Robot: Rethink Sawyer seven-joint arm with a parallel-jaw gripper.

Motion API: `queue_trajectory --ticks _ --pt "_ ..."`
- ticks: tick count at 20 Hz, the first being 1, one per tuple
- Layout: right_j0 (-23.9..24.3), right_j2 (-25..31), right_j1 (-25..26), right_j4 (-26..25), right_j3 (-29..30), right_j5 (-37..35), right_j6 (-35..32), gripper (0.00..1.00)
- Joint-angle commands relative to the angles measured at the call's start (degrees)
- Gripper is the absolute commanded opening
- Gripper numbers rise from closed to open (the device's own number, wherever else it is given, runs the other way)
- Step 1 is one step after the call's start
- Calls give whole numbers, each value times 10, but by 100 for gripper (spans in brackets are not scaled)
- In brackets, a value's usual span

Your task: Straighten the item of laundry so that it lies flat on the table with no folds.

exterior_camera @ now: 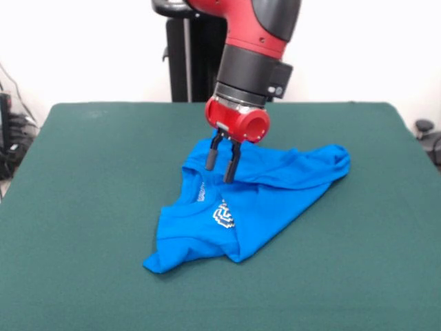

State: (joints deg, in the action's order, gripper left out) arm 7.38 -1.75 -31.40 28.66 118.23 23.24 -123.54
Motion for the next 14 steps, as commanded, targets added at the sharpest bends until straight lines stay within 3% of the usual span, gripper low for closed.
queue_trajectory --ticks 1,14 --pt "-25 51 1 38 7 -21 -162 100" --pt "-5 67 16 16 -1 -26 -168 100"
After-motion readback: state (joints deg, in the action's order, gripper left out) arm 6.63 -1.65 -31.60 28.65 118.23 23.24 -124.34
